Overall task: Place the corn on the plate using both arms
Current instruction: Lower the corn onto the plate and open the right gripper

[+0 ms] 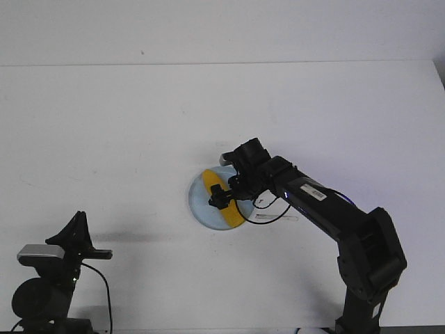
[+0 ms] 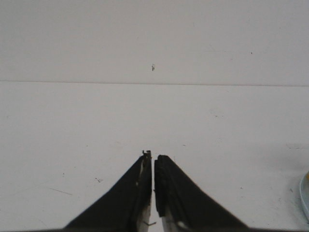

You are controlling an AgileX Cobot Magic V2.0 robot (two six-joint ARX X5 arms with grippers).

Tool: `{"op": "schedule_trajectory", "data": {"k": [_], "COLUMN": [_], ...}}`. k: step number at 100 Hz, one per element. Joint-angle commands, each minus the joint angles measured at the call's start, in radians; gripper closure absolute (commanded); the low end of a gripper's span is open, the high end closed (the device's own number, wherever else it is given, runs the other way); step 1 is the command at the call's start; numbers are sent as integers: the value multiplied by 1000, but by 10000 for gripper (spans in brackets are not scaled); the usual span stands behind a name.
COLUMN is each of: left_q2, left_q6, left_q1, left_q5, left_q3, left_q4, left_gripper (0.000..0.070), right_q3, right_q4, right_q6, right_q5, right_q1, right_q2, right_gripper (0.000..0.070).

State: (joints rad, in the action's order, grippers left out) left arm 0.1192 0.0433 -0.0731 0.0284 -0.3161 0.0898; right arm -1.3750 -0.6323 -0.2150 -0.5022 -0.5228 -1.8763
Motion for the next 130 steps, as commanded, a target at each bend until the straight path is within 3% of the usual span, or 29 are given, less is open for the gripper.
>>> {"op": "schedule_trajectory", "data": {"k": [1,29,47,71,85,100,111,130], "left_q2": [2,2,2,2,2,2,2,2], "left_q6": [-6,-6,-6,-6,-6,-6,-6,-6], "left_q1": [-1,-1,-1,-1,-1,-1,-1,-1], "left_q5": [3,3,3,3,3,3,3,3], "left_q3": [-17,-17,-17,-17,-17,-17,-17,-17], "left_q4": [-12,-12,-12,-12,-12,-12,-12,-12], "left_gripper": [698,698,698,698,698,698,698,698], "right_q3": [-42,-151,-153,-124,-34,128,283,541], "right_q4": [3,-29,-44,-103,-66,11,116,336], "right_q6": [-6,0,92,268,319,340,335,271], "right_q5": [5,7,40,262,346,376,395,541], "right_q1": [-1,3,6,14,44,93,138,221], "right_q2": [-15,24,89,204,309,454,589,819], "right_gripper": [213,213,219,533,582,589,697,697]}}
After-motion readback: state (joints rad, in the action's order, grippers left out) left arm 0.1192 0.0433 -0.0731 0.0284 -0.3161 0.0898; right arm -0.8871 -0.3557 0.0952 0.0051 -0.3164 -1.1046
